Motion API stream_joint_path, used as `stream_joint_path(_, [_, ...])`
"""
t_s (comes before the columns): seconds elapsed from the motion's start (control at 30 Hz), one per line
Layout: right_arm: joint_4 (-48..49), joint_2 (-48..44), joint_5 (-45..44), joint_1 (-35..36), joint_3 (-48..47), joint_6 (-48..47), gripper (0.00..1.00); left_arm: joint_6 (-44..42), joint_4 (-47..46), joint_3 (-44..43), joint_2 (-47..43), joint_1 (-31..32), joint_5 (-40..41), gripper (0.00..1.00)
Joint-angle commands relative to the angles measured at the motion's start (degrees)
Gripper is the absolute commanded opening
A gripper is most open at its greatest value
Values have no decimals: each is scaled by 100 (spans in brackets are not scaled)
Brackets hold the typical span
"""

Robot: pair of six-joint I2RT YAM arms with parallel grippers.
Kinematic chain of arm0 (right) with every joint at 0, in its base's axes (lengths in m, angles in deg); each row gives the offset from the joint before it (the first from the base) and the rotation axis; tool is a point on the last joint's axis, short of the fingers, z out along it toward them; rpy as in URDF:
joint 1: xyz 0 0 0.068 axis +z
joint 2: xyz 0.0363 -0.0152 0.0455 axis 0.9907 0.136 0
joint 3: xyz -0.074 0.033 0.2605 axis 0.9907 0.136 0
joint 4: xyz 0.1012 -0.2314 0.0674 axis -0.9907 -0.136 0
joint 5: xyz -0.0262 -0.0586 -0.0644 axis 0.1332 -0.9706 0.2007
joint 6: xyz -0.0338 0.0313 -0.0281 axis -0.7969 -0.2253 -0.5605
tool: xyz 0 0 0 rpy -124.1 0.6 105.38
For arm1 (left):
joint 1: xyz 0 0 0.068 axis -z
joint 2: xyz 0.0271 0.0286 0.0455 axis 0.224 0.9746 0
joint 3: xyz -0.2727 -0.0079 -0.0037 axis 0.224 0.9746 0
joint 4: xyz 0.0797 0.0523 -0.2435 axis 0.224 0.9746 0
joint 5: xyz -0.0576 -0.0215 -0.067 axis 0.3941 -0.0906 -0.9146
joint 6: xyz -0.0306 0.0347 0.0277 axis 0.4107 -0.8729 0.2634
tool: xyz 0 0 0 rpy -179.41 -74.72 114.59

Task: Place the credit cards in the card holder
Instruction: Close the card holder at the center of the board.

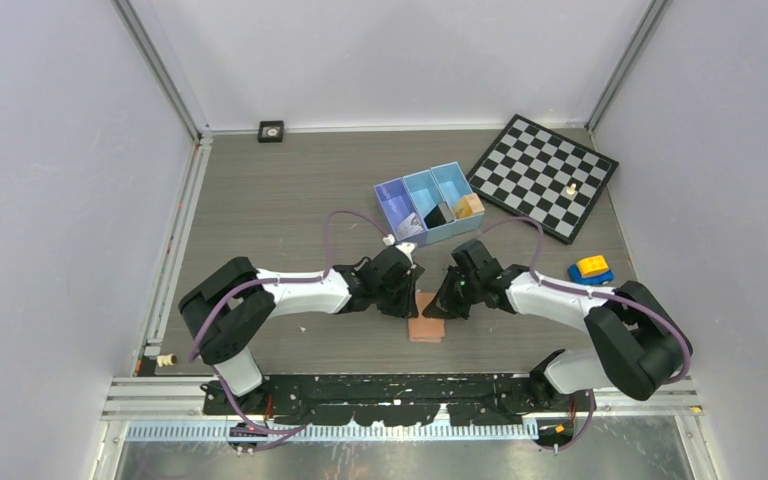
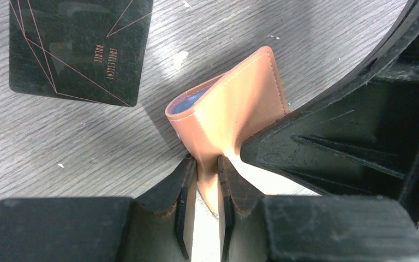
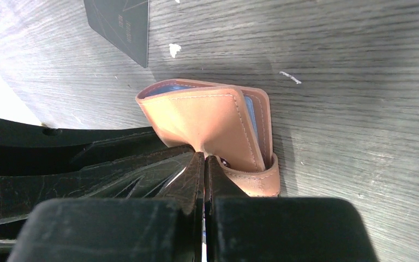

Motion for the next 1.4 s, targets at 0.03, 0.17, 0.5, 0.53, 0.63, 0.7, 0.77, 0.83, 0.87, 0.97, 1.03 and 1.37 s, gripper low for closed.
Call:
stream_joint_path(0.03, [-166, 379, -1224, -77, 734, 277, 0, -210, 495, 198, -26, -71, 547, 9])
stream_joint_path(0.17, [39, 455, -1326, -75, 976, 422, 0, -236, 419, 238, -32, -126, 564, 0])
stream_joint_path(0.5, [576, 617, -1386, -17, 1419, 851, 0, -246, 330, 409, -200, -554, 920, 0])
stream_joint_path(0.53, [655, 647, -1393, 4, 1447, 909, 0, -254, 310, 476, -235, -637, 917, 0])
stream_joint_path(0.63, [883, 805, -1397, 90, 1472, 1037, 1, -325, 278, 594, -326, -926, 863, 0])
stream_joint_path(0.7, [1085, 943, -1398, 139, 1475, 1128, 0, -378, 267, 647, -357, -1094, 775, 0])
stream_joint_path(0.77, [1252, 1120, -1423, 215, 1474, 1205, 0, -433, 258, 675, -355, -1223, 663, 0])
stream_joint_path(0.83, [1643, 1291, -1456, 288, 1554, 1350, 0, -476, 249, 678, -329, -1311, 597, 0])
stream_joint_path(0.87, [1769, 1380, -1474, 328, 1578, 1425, 0, -495, 249, 670, -320, -1341, 572, 0])
stream_joint_path(0.97, [1957, 1505, -1584, 376, 1653, 1515, 0, -526, 246, 644, -275, -1436, 473, 0])
stream_joint_path(1.03, [1947, 1467, -1750, 383, 1702, 1541, 1, -520, 227, 628, -229, -1498, 375, 0])
stream_joint_path(1.37, [2253, 2080, -1729, 408, 1581, 1328, 0, -445, 395, 375, -418, -1586, -86, 0])
